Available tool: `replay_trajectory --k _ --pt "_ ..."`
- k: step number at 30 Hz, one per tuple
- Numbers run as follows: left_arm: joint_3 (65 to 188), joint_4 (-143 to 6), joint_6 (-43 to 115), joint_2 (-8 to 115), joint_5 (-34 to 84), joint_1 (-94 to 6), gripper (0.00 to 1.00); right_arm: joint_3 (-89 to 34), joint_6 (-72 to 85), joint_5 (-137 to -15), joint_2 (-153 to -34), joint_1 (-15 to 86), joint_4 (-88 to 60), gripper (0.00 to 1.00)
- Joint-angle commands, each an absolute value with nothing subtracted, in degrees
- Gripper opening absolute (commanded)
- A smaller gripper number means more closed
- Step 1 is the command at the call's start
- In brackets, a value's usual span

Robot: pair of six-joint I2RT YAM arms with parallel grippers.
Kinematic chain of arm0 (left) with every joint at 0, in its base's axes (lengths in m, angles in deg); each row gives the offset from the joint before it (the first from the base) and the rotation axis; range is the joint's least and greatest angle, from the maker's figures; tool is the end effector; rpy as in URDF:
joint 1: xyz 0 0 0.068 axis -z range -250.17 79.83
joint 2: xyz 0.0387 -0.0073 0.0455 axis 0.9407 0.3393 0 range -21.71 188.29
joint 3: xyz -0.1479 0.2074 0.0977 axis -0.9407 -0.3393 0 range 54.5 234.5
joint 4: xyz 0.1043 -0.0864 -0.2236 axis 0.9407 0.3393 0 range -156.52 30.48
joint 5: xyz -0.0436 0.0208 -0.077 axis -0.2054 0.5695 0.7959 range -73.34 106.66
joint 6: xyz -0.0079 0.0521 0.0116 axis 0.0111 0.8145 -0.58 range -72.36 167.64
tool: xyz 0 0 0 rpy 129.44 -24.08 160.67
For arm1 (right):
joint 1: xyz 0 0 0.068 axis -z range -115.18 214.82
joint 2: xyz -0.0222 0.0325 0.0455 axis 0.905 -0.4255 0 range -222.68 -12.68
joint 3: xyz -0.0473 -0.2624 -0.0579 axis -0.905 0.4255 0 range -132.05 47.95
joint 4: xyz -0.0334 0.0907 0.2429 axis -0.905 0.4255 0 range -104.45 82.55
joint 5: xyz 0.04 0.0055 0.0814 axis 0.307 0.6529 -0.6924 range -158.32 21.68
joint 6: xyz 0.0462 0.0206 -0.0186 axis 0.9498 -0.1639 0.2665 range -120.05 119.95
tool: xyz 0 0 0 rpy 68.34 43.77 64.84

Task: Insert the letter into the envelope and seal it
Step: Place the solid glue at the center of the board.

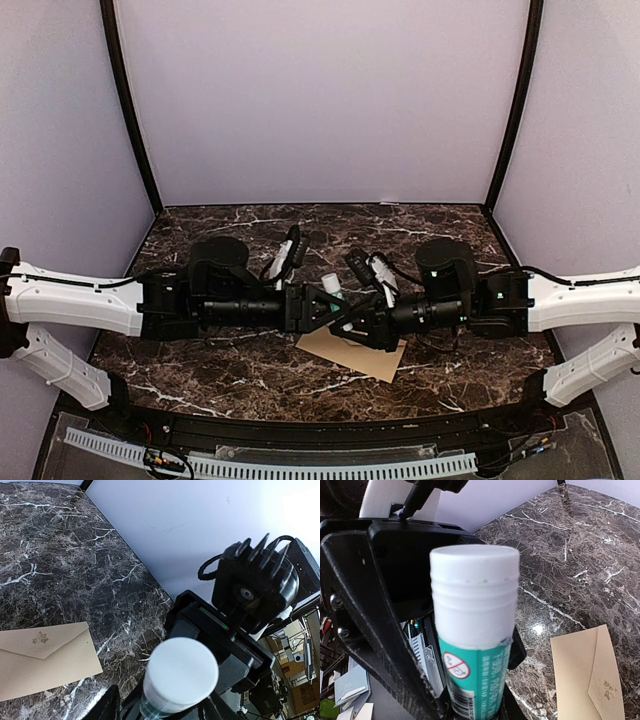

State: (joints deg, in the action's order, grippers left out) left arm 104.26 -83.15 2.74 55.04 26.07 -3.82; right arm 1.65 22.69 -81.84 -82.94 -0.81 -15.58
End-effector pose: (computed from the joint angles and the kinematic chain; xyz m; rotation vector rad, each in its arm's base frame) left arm 0.1200 -0.2884 0.2931 0.5129 1.9625 -1.4863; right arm 0.1076 0.2576 0.2752 -0.9515 1.9560 1.1878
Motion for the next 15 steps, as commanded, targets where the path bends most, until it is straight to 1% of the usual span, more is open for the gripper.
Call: replay_trajectory --k 1,3,6,9,15 --pt "104.6 -84.4 2.4 54.5 26.2 -4.3 0.51 0.0 22.0 -82.9 -83.3 -1.1 -18.2 0.0" --pt "105.0 -84.6 2.4 55.0 26.6 -4.3 0.51 0.0 21.8 -82.9 -83.5 -1.1 -18.1 0.0" --pt "105.1 -84.9 2.5 54.7 26.1 -4.7 0.55 0.3 21.9 -82.8 -83.7 -1.3 -18.2 0.0" --pt "104.9 -85.5 2.4 53.9 25.9 -5.3 0.56 0.5 21.9 -83.1 -84.0 -1.3 -18.1 0.0" --pt "105.3 -85.5 2.3 54.3 26.6 -6.0 0.47 0.1 21.6 -83.5 -84.6 -1.5 -17.7 0.0"
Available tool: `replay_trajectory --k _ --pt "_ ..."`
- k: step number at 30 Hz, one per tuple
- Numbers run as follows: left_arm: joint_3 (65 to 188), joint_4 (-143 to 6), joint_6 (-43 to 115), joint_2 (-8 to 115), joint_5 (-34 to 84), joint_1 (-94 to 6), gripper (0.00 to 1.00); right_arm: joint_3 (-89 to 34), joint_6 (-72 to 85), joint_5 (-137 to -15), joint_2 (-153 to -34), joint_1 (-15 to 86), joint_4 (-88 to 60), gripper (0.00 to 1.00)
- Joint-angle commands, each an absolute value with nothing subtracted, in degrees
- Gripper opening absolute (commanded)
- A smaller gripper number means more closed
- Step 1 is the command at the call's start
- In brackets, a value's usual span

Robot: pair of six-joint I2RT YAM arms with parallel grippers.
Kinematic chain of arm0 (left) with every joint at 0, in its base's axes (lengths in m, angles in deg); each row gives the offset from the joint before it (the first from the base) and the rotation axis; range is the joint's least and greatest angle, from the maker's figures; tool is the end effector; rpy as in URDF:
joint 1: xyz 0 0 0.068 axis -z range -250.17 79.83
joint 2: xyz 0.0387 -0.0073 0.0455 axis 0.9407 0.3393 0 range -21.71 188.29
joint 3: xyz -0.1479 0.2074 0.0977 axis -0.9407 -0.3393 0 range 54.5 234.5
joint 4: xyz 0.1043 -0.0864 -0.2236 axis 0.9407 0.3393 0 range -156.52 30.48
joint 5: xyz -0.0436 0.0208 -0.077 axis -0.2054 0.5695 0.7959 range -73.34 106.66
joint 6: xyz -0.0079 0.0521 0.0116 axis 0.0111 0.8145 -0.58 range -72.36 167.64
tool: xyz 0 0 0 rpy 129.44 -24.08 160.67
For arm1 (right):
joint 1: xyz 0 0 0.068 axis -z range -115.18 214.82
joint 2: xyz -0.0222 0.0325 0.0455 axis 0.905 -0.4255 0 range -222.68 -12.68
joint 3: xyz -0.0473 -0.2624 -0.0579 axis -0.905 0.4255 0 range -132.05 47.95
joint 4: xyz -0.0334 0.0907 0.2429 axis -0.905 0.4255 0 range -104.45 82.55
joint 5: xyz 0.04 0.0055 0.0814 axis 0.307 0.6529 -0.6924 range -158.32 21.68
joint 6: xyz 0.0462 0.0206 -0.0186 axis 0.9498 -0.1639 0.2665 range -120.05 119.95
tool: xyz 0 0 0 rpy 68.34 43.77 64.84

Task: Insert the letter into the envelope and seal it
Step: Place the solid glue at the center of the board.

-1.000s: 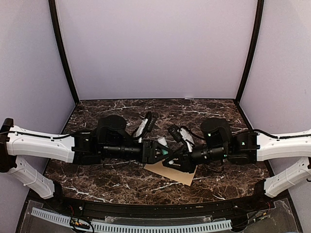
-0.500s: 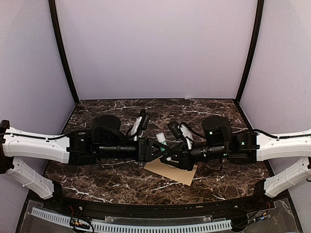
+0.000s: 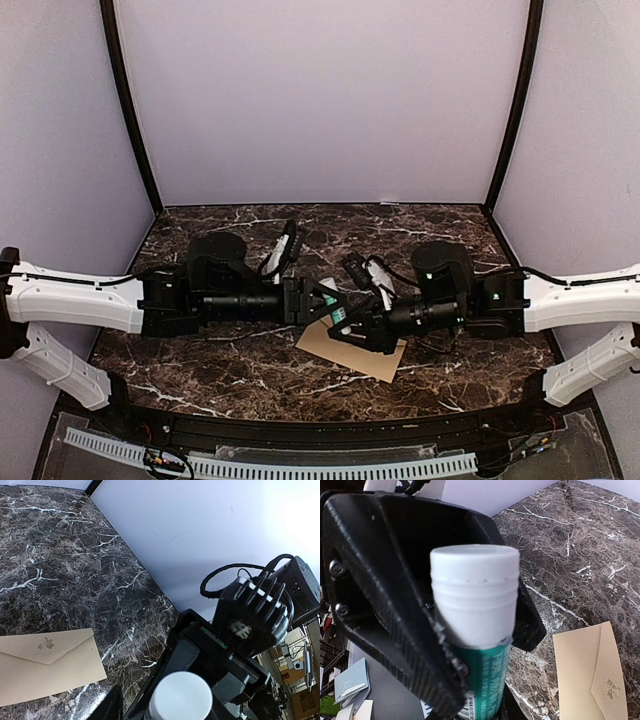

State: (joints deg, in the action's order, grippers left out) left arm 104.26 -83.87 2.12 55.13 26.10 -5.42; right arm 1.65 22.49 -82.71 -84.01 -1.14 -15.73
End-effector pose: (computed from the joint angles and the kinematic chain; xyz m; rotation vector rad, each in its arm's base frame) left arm 0.1282 -0.2854 0.2940 0.4729 1.9556 -1.4829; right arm 0.1068 0.2612 0.2707 -0.9771 1.9671 1.1946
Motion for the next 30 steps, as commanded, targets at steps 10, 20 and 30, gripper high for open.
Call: replay_trajectory --k 10,20,30 --pt "105.7 -85.4 2.7 54.4 27.3 -6.8 0.21 0.0 21.3 -82.0 -85.3 -1.5 -16.6 0.0" --pt "105.5 -79.4 7.0 53.2 23.1 -9.6 0.05 2.0 21.7 -71.0 -80.5 -1.3 -16.6 0.73" --pt "94.9 -80.3 17.2 50.2 9.3 -25.9 0.07 7.3 26.9 -58.2 -74.8 4.1 -14.0 0.99"
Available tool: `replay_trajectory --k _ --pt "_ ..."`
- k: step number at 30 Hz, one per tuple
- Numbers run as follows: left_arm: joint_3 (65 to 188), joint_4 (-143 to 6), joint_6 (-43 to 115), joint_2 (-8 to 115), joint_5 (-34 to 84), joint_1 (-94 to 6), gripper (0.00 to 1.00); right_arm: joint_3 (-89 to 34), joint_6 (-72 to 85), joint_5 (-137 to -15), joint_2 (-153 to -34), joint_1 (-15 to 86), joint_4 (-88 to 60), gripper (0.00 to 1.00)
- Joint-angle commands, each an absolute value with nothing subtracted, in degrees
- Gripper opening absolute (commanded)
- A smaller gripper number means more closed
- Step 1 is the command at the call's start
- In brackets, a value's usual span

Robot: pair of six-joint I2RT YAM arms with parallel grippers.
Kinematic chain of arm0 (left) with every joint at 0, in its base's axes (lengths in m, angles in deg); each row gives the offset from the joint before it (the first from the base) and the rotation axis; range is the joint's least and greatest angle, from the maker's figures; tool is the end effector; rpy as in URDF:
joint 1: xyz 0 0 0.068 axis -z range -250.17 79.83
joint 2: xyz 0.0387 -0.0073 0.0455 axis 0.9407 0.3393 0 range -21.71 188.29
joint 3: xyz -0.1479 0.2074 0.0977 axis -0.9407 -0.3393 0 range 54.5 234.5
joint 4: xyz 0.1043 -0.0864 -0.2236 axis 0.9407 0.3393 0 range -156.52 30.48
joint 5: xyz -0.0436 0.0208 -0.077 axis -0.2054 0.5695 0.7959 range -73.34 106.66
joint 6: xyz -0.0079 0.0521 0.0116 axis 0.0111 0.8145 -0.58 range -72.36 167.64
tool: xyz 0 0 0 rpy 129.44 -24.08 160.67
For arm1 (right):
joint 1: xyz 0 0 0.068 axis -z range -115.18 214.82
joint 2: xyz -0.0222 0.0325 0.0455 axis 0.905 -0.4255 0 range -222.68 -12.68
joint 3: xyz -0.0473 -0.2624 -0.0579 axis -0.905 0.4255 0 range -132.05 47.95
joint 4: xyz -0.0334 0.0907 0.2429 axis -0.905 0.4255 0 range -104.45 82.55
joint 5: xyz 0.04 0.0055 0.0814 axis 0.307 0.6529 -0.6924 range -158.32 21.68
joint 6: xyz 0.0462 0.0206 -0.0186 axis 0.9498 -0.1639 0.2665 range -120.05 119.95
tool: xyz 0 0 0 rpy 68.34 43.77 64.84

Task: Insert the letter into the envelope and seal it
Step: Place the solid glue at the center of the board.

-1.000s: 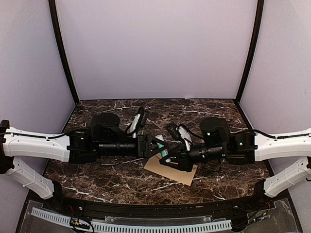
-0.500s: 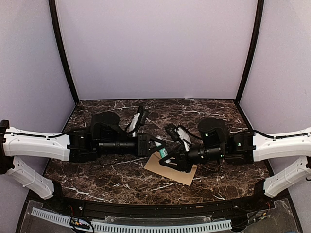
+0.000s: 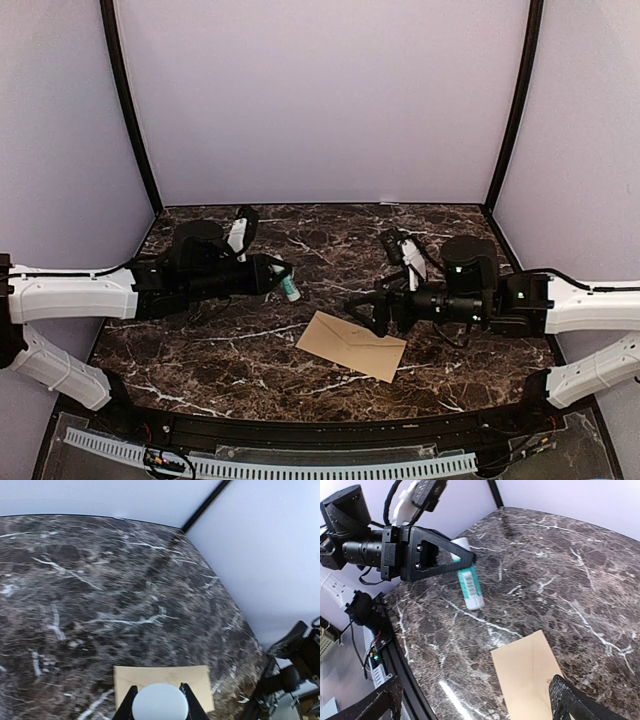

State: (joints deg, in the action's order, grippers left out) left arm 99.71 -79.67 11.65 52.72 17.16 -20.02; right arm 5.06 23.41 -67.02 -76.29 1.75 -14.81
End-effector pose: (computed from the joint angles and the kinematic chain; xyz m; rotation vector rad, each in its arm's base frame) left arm 0.1905 -0.2286 0.2702 0.2513 1.9715 -1.0274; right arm 0.1165 0.2276 0.2813 -0.6810 1.9395 0.9628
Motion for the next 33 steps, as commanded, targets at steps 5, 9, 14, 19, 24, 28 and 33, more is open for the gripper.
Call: replay_trajectory --k 5,9,14,19,24,28,33 --pt "89.0 -86.1 22.1 49.0 0.2 -33.7 0.07 12.7 30.8 -48.6 -71.0 7.4 -14.1 0.99" --pt "85.4 -93.0 24.1 49.2 -5.3 -38.0 0.08 16.6 31.9 -48.9 -67.5 10.6 -17.8 0.99" --pt "86.0 -95.8 25.1 53.9 -8.9 -41.0 0.08 18.9 31.5 -48.3 -64.5 11.3 -18.8 0.99" --pt "85.1 -99.0 24.1 58.7 -11.4 -41.3 0.1 19.3 32.6 -49.2 -63.8 12.1 -17.4 0.99" --pt "83.6 -102.0 24.0 61.4 -10.9 -41.3 0.11 19.7 33.1 -50.3 -63.3 12.5 -17.6 0.99" --pt "83.0 -102.3 23.8 62.8 -11.4 -41.3 0.14 19.8 33.4 -50.8 -63.3 12.8 -17.6 0.99" --pt "81.6 -103.0 23.1 64.6 -11.6 -41.3 0.18 19.5 34.2 -52.1 -63.9 13.6 -17.5 0.99"
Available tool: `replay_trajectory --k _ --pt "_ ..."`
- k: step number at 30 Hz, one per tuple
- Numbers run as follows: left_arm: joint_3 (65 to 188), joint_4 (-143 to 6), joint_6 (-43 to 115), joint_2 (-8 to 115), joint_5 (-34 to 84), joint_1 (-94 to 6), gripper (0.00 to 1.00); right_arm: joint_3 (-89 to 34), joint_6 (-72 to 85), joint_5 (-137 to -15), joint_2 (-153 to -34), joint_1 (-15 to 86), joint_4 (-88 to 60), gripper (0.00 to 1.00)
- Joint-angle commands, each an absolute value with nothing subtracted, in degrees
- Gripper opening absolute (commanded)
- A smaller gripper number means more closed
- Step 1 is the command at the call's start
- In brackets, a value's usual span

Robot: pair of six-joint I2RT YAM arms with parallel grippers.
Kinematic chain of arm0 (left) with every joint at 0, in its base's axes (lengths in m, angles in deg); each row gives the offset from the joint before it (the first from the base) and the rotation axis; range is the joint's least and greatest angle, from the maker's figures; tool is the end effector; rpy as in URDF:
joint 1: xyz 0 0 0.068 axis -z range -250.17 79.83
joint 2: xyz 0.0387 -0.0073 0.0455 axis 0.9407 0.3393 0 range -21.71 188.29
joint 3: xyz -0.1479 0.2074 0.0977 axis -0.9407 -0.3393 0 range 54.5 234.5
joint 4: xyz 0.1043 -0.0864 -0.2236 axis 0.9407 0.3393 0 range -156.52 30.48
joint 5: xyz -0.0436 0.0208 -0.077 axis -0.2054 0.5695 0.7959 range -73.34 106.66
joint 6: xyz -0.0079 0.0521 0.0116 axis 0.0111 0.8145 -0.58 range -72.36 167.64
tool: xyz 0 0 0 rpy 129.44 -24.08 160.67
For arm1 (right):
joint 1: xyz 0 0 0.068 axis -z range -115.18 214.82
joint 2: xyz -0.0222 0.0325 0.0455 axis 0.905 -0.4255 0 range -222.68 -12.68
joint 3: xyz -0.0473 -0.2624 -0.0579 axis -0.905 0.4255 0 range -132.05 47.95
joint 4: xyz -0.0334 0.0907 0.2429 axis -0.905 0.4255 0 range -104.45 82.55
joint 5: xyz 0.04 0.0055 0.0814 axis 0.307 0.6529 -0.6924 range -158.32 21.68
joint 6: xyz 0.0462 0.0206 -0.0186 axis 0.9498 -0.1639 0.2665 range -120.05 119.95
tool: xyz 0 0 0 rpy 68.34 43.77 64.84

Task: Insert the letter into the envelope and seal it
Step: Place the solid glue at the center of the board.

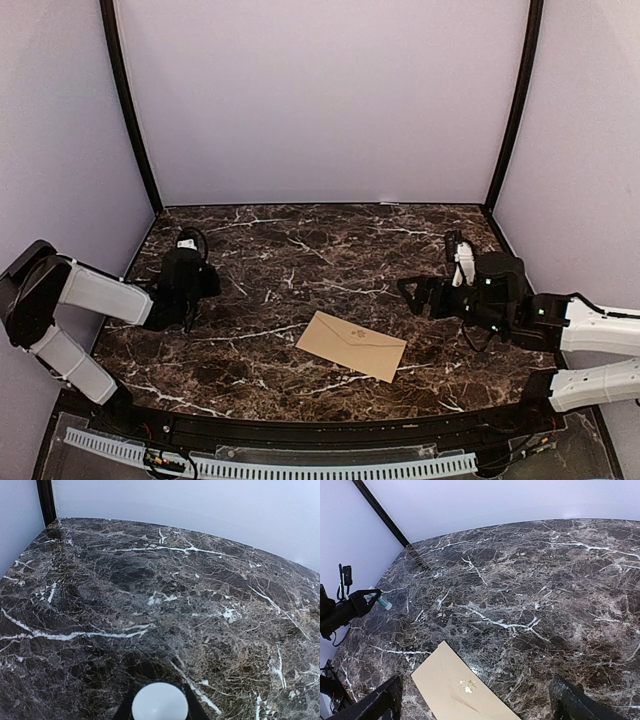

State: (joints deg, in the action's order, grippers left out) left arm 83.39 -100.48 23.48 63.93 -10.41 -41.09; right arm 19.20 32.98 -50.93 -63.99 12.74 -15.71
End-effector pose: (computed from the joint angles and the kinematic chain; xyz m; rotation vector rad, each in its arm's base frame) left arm 0.2542 -0.1228 0.1638 -0.2224 1.9134 -0.1567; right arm 0.1342 0.1549 0.2418 -0.1232 1.9847 0.6912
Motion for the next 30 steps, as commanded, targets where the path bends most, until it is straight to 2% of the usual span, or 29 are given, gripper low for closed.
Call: replay_trajectory --k 1,8,15,16,20,26,30 --pt "81.3 -103.3 23.0 64.9 -11.6 -41.3 0.19 19.4 34.3 -52.4 -64.1 13.7 -17.4 0.99" --pt "81.3 -103.3 22.8 66.3 -10.7 -41.3 0.27 19.4 34.6 -53.3 -64.1 14.1 -17.3 0.99" --pt "81.2 -102.5 22.5 65.1 -9.6 -41.3 0.49 19.4 34.5 -53.8 -63.7 14.5 -16.9 0.99" --pt "81.3 -102.1 22.3 64.8 -9.6 -41.3 0.56 19.4 34.4 -53.8 -63.7 14.5 -16.9 0.99" --pt "80.7 -98.0 20.3 59.0 -8.3 -41.3 0.72 19.0 33.9 -53.7 -64.0 14.7 -16.9 0.99" --pt "82.6 -87.5 22.9 47.5 -5.8 -41.7 0.87 15.0 29.9 -58.3 -67.8 18.7 -15.2 0.99" --pt "86.8 -80.2 25.6 43.7 0.2 -46.6 0.9 11.3 26.8 -62.9 -73.2 25.3 -14.7 0.99"
